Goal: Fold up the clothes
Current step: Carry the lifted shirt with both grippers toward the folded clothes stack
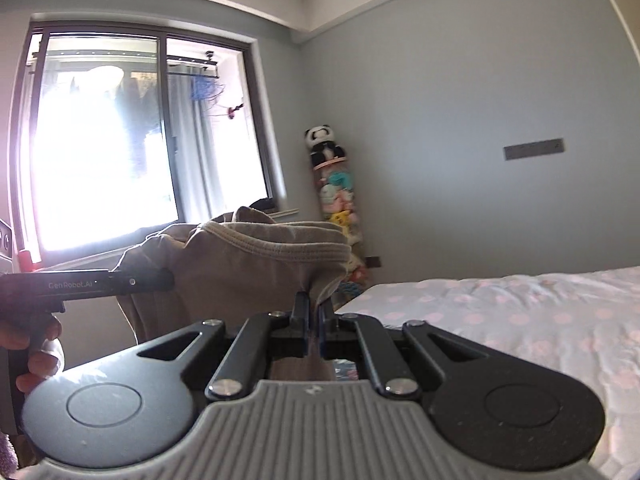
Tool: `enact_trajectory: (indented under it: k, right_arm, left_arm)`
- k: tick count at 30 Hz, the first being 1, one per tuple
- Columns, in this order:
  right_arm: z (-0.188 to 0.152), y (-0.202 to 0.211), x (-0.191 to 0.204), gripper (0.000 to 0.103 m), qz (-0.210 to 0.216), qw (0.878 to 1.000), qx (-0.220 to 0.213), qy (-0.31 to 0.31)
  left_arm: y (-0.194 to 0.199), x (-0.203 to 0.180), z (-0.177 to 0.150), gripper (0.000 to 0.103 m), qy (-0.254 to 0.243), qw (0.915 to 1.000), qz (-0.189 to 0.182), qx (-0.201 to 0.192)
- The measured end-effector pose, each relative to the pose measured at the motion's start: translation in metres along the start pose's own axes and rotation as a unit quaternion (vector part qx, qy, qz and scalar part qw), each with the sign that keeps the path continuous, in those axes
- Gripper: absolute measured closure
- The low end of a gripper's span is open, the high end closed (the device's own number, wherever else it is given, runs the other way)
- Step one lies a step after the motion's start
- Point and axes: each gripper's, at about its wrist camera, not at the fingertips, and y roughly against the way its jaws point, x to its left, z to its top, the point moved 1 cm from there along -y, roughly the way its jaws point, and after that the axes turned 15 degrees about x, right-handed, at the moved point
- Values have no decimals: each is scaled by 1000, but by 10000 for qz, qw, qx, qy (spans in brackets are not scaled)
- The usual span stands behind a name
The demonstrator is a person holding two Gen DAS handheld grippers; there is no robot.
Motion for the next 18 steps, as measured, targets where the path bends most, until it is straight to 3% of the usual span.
enact_trajectory:
  k: [7,13,18]
  right_arm:
    - [-14,-26,23,98,151,9995,261,10]
    - [-3,-38,3,98,42,9989,467,72]
    - [23,-52,-19,98,-5,9966,737,370]
  left_arm:
    - [-1,19,-12,92,232,9996,58,163]
    - [-2,21,-27,93,528,9983,-71,220]
    - [-22,20,-29,93,945,9929,-89,715]
